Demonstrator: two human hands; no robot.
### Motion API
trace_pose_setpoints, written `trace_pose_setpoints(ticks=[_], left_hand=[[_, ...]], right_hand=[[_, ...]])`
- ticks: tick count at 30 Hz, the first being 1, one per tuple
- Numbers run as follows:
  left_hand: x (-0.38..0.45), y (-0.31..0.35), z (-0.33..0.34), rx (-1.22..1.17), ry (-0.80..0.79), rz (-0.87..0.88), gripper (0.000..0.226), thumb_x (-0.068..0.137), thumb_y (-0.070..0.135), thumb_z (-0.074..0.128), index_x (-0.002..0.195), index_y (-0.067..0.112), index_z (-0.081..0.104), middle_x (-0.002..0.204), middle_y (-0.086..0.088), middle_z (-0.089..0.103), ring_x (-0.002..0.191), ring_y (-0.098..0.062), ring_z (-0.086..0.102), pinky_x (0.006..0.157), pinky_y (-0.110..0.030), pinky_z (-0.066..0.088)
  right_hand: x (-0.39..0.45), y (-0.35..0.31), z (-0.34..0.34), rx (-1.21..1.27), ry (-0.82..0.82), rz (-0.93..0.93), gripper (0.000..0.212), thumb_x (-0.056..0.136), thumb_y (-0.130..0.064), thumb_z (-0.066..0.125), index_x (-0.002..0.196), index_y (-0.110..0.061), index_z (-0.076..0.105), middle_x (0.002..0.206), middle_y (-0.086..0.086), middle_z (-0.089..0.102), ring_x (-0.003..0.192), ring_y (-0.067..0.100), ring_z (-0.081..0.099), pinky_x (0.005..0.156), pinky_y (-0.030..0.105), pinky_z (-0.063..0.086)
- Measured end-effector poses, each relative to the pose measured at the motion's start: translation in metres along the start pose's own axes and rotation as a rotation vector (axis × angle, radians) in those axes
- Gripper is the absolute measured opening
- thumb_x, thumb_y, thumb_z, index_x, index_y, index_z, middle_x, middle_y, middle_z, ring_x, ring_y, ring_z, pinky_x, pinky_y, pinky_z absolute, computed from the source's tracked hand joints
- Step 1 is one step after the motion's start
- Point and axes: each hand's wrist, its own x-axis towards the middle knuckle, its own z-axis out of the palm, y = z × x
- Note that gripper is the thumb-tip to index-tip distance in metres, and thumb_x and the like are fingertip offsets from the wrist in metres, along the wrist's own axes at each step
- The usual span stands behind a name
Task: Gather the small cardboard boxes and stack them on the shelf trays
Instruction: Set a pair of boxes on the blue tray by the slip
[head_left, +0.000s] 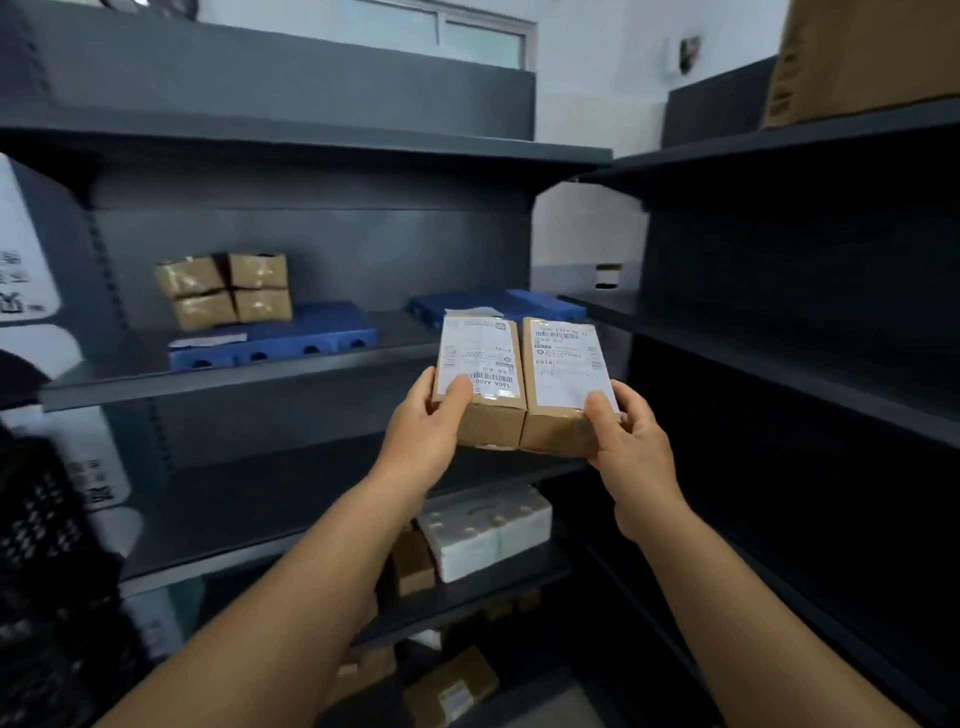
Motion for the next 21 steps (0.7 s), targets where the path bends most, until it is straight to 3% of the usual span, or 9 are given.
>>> trace_pose_setpoints(ticks=[3,7,13,16,18,21], left_hand=[[0.028,0.002,-0.033,0.021,0.076,0.013,0.031,0.096,0.040,0.044,0.126,0.038,0.050,0.115,0.015,0.060,0.105,-0.006,0.057,0.092,-0.032,0.048],[0.076,0.007,-0.072,0.071,0.148,0.031,0.034,0.096,0.042,0.043,0.130,0.037,0.046,0.119,0.011,0.058,0.105,-0.008,0.055,0.094,-0.035,0.047],[0.154,0.015,-0.110,0.134,0.301,0.038,0.023,0.098,0.037,0.039,0.119,0.035,0.048,0.110,0.012,0.055,0.088,0.002,0.049,0.074,-0.025,0.040],[0.192,0.025,-0.129,0.122,0.407,0.050,0.030,0.098,0.037,0.041,0.127,0.031,0.047,0.114,0.009,0.056,0.093,-0.008,0.051,0.077,-0.029,0.040],[0.215,0.033,-0.142,0.118,0.445,0.061,0.033,0.098,0.037,0.041,0.128,0.029,0.048,0.115,0.007,0.058,0.093,-0.009,0.053,0.074,-0.028,0.042],[0.246,0.039,-0.162,0.123,0.465,0.049,0.041,0.097,0.040,0.042,0.134,0.024,0.047,0.122,0.003,0.058,0.105,-0.016,0.055,0.087,-0.033,0.046]], right_hand=[[0.025,-0.005,0.045,0.012,-0.073,-0.019,0.028,0.092,-0.041,0.052,0.120,-0.037,0.052,0.106,-0.013,0.058,0.102,0.012,0.057,0.093,0.042,0.051],[0.066,-0.011,0.104,0.045,-0.168,-0.034,0.029,0.094,-0.039,0.049,0.123,-0.034,0.049,0.106,-0.012,0.053,0.106,0.013,0.053,0.095,0.043,0.049],[0.142,-0.021,0.187,0.052,-0.277,-0.011,0.037,0.095,-0.039,0.048,0.131,-0.031,0.044,0.118,-0.005,0.048,0.107,0.015,0.048,0.095,0.042,0.047],[0.179,-0.025,0.224,0.007,-0.320,-0.017,0.043,0.095,-0.039,0.046,0.136,-0.028,0.041,0.116,-0.005,0.047,0.103,0.015,0.047,0.084,0.036,0.043],[0.201,-0.027,0.248,-0.020,-0.339,-0.014,0.044,0.095,-0.041,0.045,0.136,-0.027,0.042,0.118,-0.003,0.050,0.103,0.017,0.049,0.089,0.039,0.046],[0.227,-0.025,0.281,-0.105,-0.364,0.008,0.047,0.094,-0.045,0.044,0.136,-0.024,0.043,0.117,0.002,0.051,0.103,0.022,0.051,0.095,0.047,0.048]])
